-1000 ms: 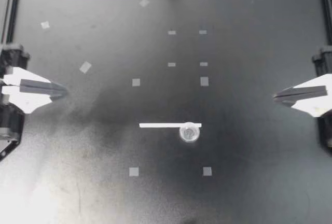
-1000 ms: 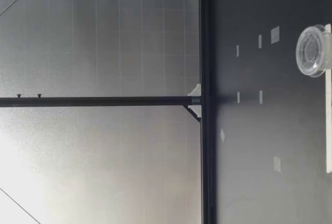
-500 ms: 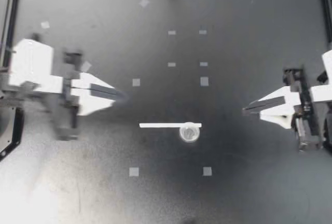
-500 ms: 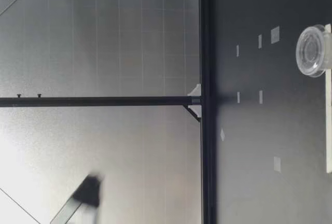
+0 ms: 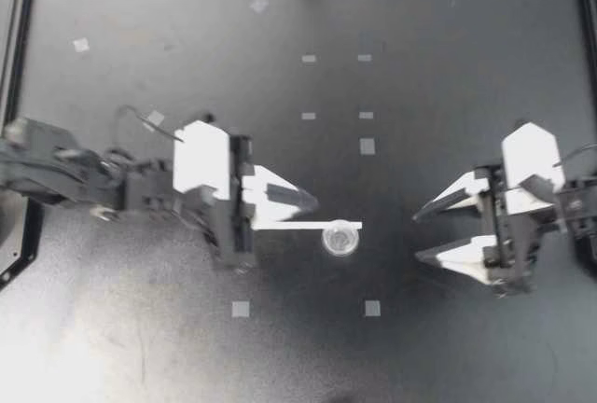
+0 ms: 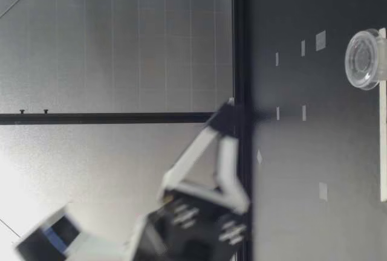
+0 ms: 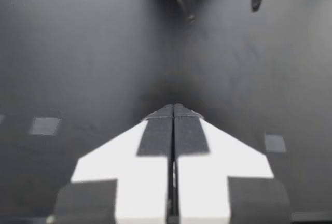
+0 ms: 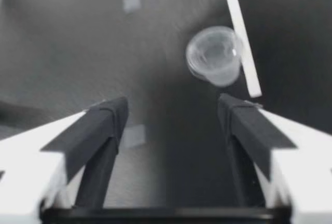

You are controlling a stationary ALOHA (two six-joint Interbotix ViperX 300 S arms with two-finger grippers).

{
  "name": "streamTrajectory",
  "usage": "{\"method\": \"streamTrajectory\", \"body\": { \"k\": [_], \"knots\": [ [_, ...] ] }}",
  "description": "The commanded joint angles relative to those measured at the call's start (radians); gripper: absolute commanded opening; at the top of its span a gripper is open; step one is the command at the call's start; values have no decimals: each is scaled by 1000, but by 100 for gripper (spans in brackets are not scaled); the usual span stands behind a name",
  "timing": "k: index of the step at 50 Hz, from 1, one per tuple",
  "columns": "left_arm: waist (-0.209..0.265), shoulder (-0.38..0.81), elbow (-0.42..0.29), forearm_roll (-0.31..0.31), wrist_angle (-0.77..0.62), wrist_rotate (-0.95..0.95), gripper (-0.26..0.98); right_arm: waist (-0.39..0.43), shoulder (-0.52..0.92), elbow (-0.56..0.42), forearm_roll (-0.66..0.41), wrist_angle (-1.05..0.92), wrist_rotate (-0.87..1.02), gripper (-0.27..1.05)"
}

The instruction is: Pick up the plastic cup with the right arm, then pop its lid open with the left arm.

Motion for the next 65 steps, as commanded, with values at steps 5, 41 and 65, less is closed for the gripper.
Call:
{"method": "streamTrajectory", "body": {
  "k": [5,41,65],
  "knots": [
    [-23,40,-43,20,-11,-6,-12,8,172,-60,6,-78,-2,69],
    [-37,175,-100,28,29,9,-12,-41,454,-227,9,-101,-35,69],
    [2,196,-101,28,31,17,-12,-52,479,-256,3,-103,-80,69]
  ]
}}
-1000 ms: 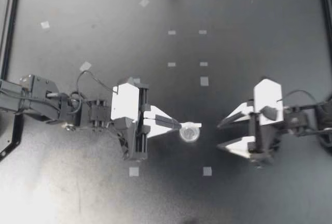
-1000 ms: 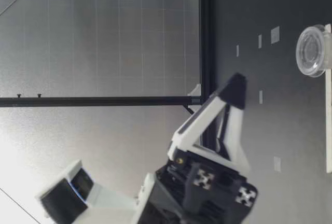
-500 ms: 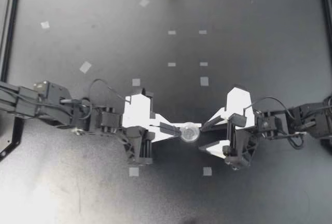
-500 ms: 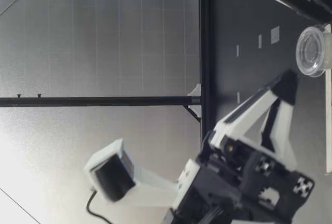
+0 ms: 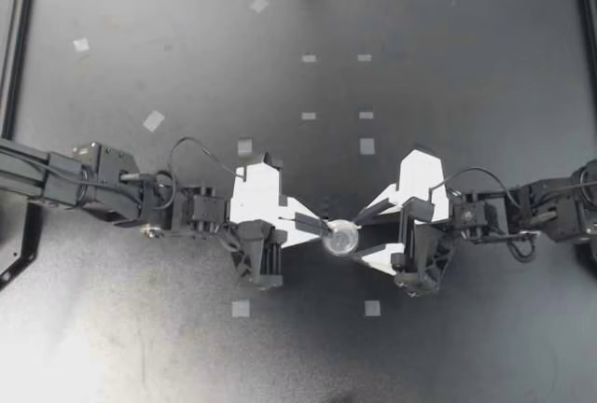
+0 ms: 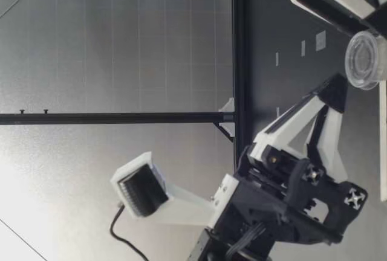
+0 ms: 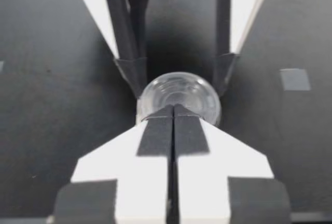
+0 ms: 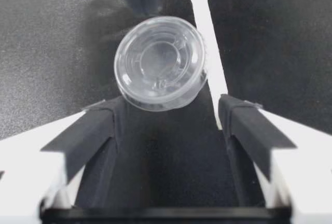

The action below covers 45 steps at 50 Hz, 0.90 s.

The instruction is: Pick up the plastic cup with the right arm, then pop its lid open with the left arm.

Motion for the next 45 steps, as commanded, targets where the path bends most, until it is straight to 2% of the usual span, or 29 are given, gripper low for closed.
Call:
{"method": "streamTrajectory", "body": {
  "k": [1,28,45],
  "knots": [
    [9,-11,-14,2,-5,2,-12,-6,-5,-12,-3,-11,0,69],
    [9,21,-17,2,-5,-2,-12,-5,38,-57,-11,-34,3,69],
    [11,21,-15,2,-5,-8,-12,-3,52,-106,-11,69,8,66]
  ]
}}
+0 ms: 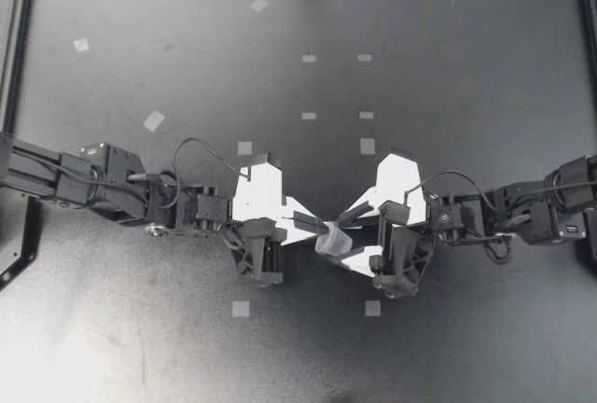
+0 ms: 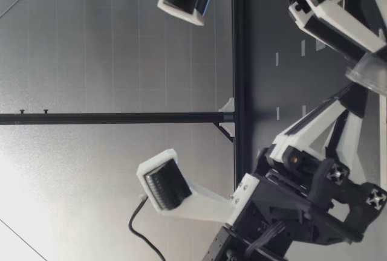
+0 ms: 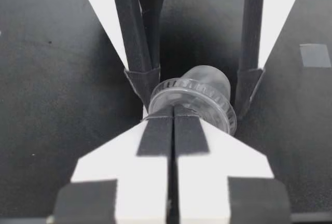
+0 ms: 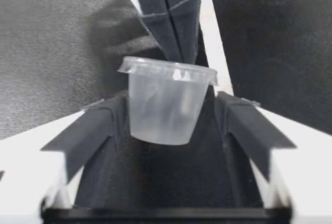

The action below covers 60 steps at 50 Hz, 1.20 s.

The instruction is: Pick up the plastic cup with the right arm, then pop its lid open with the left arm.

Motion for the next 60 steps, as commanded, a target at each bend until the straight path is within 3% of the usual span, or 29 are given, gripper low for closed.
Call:
{"method": "streamTrajectory", "body": {
  "k": [1,17,27,33,43,48,54,60],
  "knots": [
    [2,-17,-14,2,-5,-2,-12,-3,-15,-17,-2,38,3,65],
    [2,-67,3,0,21,-11,-12,-2,-34,-21,-3,84,2,35],
    [3,-201,51,-29,44,-21,-11,0,-86,15,-15,61,-6,32],
    [-2,-302,114,-41,14,-64,-5,0,-158,74,-35,-49,-9,32],
    [-44,-385,222,-40,-210,-331,22,-2,-265,181,-35,-462,-69,32],
    [-66,-370,250,-35,-379,-577,52,-2,-261,199,-26,-614,-140,32],
    [-66,-325,233,-37,-445,-879,85,-2,-221,176,-23,-681,-236,32],
    [-66,-279,195,-35,-448,-1180,80,-2,-181,133,-23,-672,-299,32]
  ]
}}
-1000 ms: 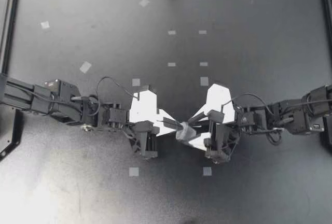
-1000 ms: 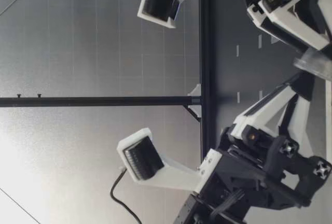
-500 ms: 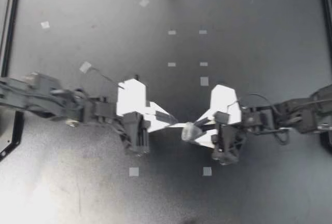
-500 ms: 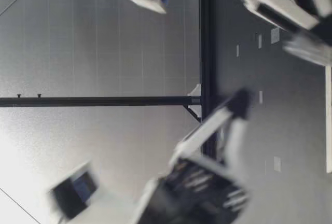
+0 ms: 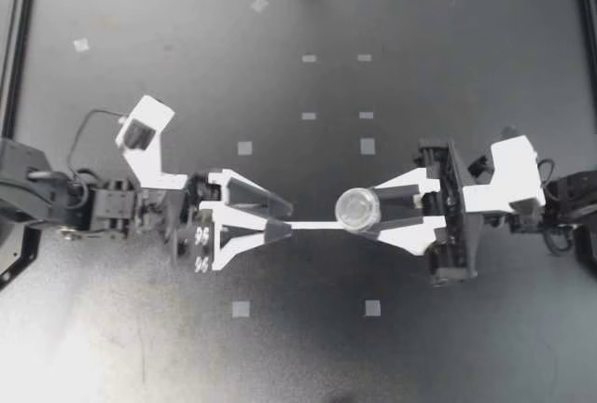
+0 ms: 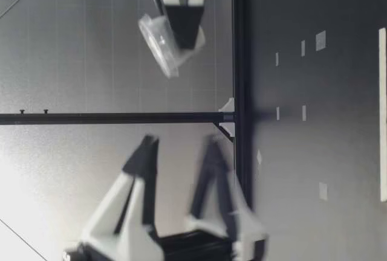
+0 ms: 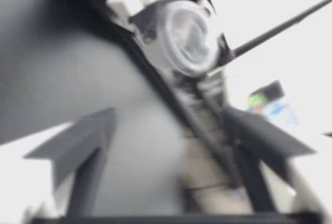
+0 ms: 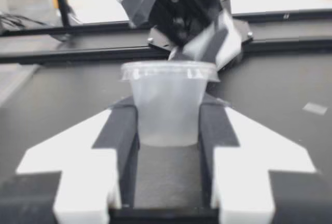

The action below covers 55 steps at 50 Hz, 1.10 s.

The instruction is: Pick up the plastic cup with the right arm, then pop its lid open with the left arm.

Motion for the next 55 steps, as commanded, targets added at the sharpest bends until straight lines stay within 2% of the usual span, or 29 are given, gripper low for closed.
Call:
{"method": "streamTrajectory", "body": {
  "k": [1,6,13,41,55],
  "knots": [
    [-2,11,-41,5,-21,-150,79,3,12,-43,2,-6,-28,32],
    [-3,25,-66,23,-48,-345,75,3,34,-66,2,-5,-37,32],
    [-3,26,-81,44,-67,-382,75,3,43,-69,-2,-5,-38,32],
    [2,12,-92,29,-97,-298,75,28,81,-66,-17,87,35,32],
    [41,-31,-94,25,-141,-189,75,60,83,-35,-14,126,92,32]
  ]
}}
